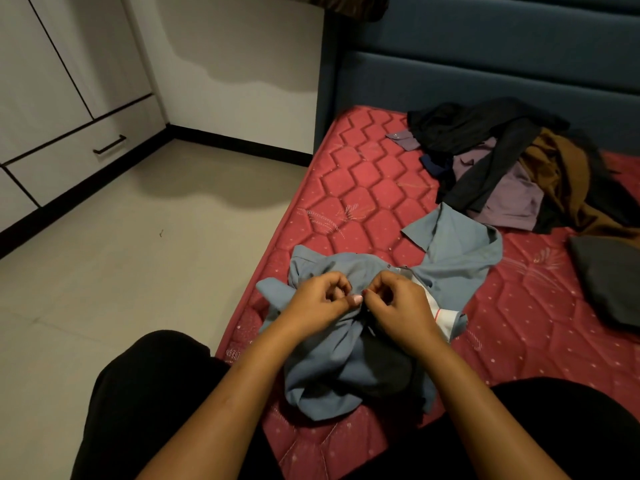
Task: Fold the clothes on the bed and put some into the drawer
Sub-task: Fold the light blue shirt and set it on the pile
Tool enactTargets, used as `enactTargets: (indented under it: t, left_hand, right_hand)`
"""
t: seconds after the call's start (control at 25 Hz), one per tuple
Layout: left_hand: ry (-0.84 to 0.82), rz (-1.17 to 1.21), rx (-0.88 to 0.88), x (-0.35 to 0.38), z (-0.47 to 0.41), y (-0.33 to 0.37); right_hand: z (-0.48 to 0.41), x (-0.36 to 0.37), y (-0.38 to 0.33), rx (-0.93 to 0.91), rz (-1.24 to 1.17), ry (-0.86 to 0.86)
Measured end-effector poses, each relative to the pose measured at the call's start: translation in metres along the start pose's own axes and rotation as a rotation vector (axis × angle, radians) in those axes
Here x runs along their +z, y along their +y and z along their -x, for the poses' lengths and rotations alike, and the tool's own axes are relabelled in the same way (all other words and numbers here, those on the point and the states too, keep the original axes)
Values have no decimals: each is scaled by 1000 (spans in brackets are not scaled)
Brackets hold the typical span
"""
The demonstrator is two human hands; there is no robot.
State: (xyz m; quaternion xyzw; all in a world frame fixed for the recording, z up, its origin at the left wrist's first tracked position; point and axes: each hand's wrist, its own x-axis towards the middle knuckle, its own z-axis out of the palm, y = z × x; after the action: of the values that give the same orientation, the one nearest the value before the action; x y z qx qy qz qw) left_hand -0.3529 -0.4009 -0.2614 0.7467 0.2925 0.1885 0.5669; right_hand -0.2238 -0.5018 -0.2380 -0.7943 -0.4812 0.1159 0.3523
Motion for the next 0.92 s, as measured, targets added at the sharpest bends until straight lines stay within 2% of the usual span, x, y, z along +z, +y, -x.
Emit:
enactTargets:
  t: [0.24, 0.4, 0.64, 0.72, 0.8, 0.88, 0.92]
  left_hand:
    - [-50, -130, 9, 3, 0, 16]
    - [-82, -95, 100, -6, 21, 36]
    - [-111, 19, 156, -19, 48, 50]
    - [-155, 56, 132, -20, 57, 57]
    - [-305, 60, 48, -29, 69, 63]
    - [-477, -79, -78, -36, 81, 73]
    - [-457, -158, -105, -34, 82, 78]
  right_hand:
    - [3, -7, 1, -27, 165, 62]
    - [-3, -28, 8, 2, 274, 170]
    - [-21, -52, -6, -99, 388, 156]
    - [-22, -63, -11, -113, 375, 98]
    - [-17, -81, -19, -130, 313, -82]
    - [-7, -92, -34, -230, 264, -236]
    - [0, -92, -44, -317, 272, -251]
